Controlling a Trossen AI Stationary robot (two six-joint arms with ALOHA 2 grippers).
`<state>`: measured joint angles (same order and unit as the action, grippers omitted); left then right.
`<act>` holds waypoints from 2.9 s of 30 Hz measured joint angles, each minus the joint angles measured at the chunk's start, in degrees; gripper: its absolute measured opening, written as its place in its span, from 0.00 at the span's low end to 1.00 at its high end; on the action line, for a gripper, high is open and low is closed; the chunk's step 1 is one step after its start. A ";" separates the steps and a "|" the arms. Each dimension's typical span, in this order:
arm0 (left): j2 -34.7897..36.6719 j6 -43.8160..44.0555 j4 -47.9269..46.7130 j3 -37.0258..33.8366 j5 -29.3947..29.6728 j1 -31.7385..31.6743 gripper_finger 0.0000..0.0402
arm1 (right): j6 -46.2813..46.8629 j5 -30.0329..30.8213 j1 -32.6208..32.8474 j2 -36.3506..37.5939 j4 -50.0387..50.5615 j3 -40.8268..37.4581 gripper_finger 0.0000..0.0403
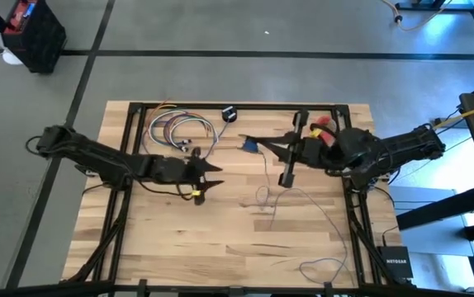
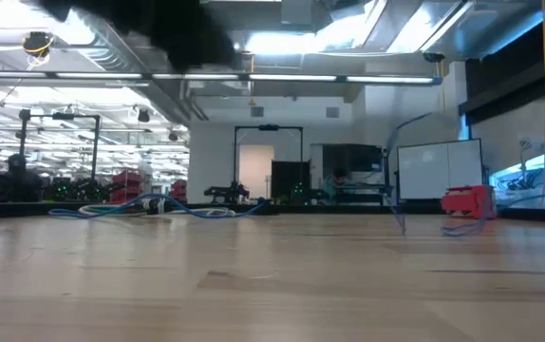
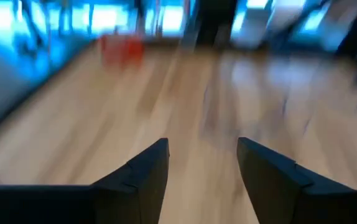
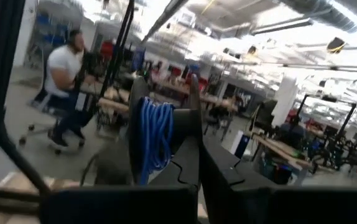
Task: Coil cords
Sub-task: Coil the blue wire onto the black spool
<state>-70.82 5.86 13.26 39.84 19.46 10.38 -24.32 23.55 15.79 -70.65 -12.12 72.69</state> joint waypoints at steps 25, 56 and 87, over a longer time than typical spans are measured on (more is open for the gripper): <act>-23.29 -8.95 23.14 17.32 -14.84 -2.96 0.46 | -1.90 2.60 -0.07 -3.48 2.48 -0.11 0.01; -21.07 -4.42 18.82 17.37 -14.51 -2.66 0.30 | -3.08 4.35 -0.04 -3.48 3.13 -0.11 0.01; -6.13 -7.90 -16.58 17.33 7.94 -3.85 0.01 | 3.01 7.25 0.68 6.78 -5.21 -29.86 0.01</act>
<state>-76.95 -2.05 -3.32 57.17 27.40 6.53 -21.31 30.79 16.47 -63.88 -17.33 42.83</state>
